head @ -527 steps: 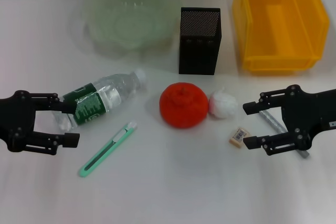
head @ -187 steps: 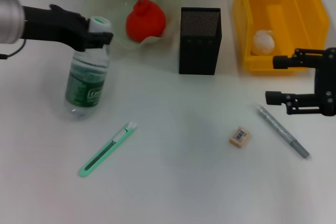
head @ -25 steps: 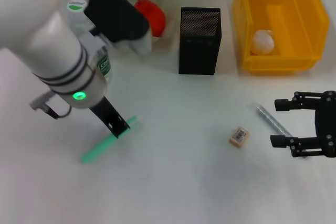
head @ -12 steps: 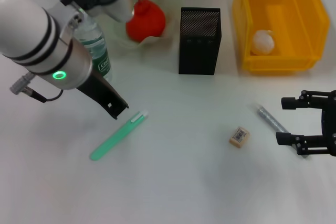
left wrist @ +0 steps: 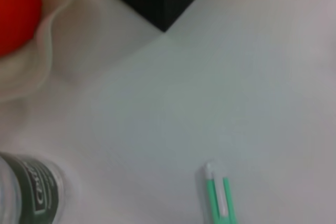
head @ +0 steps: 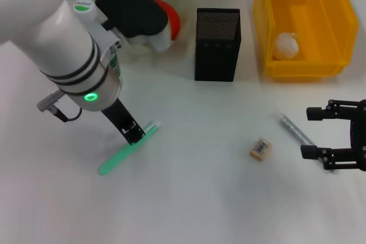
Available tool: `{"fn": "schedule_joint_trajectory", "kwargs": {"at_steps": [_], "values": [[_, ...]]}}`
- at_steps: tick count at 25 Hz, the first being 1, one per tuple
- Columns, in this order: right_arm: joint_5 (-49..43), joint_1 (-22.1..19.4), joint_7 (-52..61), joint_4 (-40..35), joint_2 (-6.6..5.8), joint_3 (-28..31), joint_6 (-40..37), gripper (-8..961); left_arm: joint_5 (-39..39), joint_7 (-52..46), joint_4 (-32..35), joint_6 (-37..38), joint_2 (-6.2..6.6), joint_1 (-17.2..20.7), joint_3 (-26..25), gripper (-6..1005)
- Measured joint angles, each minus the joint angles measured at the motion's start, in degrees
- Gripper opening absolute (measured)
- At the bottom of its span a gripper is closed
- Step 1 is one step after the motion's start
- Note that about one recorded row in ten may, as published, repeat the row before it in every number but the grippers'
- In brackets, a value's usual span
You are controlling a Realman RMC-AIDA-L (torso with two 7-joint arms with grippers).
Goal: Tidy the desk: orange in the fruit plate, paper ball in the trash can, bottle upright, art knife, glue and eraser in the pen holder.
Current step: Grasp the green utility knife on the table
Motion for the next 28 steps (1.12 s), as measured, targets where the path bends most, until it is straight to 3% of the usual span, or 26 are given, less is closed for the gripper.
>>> {"fn": "schedule_joint_trajectory", "kwargs": {"at_steps": [12,15,21,28], "values": [[-0.2,0.1,0.0,0.1,0.00,-0.5,0.4,761,0.4,-0.7,-7.4,-3.6,-0.12,-2.5,2.4,388],[-0.2,0.4,0.0,0.8,-0.02,-0.6,0.4,762,0.3,-0.6,-9.5,-4.4,-0.12,-3.2,2.5,619],[-0.2,0.6,0.0,1.3,-0.07,-0.6,0.5,762,0.1,-0.8,-11.6,-4.6,-0.12,-4.5,2.6,699],[-0.2,0.6,-0.2,1.4,-0.09,-0.5,0.5,761,-0.4,-1.6,-12.0,-5.1,-0.12,-5.4,3.7,696]]}}
